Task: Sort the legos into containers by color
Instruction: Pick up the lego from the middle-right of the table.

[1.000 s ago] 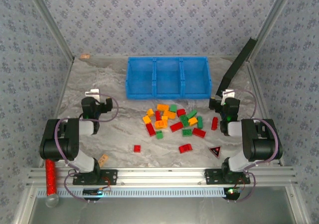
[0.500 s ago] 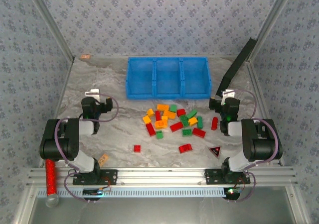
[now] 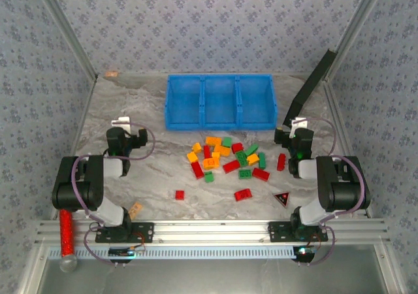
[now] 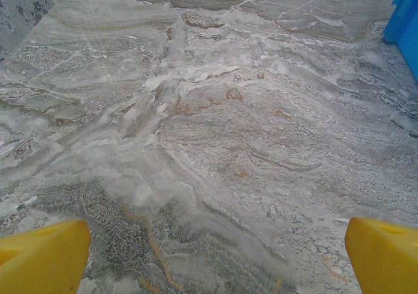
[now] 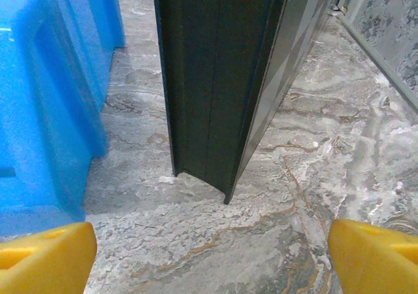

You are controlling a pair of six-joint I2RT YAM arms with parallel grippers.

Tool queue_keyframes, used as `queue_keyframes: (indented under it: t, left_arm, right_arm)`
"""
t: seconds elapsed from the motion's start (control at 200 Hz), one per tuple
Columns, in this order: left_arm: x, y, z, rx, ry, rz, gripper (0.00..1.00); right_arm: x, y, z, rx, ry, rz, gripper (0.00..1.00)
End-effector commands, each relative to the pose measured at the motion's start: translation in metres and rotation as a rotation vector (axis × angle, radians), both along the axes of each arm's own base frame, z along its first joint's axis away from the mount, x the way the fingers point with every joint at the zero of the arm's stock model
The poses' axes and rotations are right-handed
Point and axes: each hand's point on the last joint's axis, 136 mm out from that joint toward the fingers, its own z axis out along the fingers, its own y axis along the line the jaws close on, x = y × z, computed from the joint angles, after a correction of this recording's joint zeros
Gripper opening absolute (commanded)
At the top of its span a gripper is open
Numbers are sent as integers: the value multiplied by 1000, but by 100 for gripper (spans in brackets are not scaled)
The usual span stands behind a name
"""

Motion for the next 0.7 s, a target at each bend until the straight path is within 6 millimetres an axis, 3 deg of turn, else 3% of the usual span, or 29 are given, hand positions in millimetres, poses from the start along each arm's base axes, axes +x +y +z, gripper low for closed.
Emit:
queue_keyframes:
  t: [0.0, 0.13, 0.27, 0.34, 0.43, 0.56, 0.695]
  left_arm:
    - [5, -1, 11, 8, -39, -2, 100]
    - [5, 7, 38, 60, 4, 77, 99]
    - [-7, -15, 118, 119, -29, 68, 98]
    - [-16, -33, 160, 113, -61, 16, 98]
    - [-29, -51, 196, 61, -80, -55, 98]
    - [-41, -74, 225, 14, -65, -162, 97]
    - [-49, -101, 234, 14, 39, -281, 97]
  right_arm:
    - [2, -2, 6, 4, -24, -3, 98]
    - [4, -4, 21, -33, -6, -41, 100]
    - [-7, 5, 50, -14, 98, -52, 100]
    - [-23, 16, 61, 16, 139, -50, 100]
    - [-45, 29, 74, 61, 164, -41, 100]
    - [-80, 24, 90, 157, 190, -167, 100]
    - [-114, 16, 82, 314, 307, -323, 99]
